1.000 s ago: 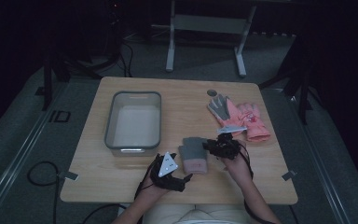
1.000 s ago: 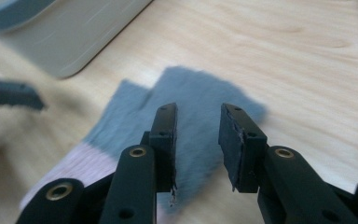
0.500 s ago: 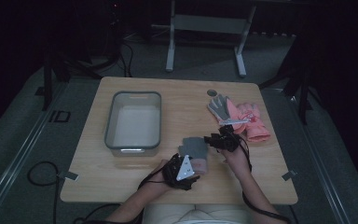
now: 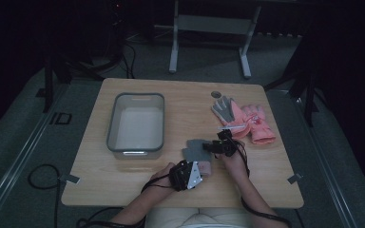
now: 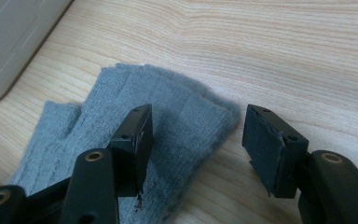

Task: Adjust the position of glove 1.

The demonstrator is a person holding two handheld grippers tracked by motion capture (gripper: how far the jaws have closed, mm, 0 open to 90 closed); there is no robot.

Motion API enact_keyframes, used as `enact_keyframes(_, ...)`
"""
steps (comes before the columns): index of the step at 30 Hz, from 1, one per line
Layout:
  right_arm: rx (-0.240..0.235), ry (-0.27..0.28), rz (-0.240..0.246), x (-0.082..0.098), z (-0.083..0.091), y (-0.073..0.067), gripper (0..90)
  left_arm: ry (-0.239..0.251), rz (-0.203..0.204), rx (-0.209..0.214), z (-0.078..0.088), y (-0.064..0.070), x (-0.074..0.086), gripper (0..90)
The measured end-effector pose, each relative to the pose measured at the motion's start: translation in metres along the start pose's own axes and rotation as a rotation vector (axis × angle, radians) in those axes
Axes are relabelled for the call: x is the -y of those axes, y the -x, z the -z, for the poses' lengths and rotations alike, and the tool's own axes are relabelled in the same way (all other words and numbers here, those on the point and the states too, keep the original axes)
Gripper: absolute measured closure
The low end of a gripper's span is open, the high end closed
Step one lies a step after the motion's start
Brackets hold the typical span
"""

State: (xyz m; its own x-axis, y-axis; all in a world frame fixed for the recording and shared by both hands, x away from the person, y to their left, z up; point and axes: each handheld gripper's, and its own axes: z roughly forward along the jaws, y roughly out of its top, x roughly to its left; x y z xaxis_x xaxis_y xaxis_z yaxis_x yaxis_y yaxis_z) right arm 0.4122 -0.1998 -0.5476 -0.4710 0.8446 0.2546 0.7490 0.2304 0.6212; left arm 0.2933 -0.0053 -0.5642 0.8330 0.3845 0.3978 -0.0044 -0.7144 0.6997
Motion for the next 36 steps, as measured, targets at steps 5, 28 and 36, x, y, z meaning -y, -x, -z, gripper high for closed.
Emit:
enact_keyframes(5, -0.032, -0.012, 0.004, 0.001, -0.001, -0.005, 45.4, 0.009, 0.04, 0.07, 0.001, -0.012, 0.002, 66.4)
enact_keyframes(28, -0.201, 0.005, 0.035, -0.019, 0.013, -0.027, 74.0, -0.014, 0.12, 0.149, 0.012, -0.029, -0.007, 69.9)
enact_keyframes(36, -0.227, 0.083, 0.055, -0.037, 0.038, -0.034, 74.1, -0.001, 0.068, 0.125, 0.038, -0.049, -0.023, 69.8)
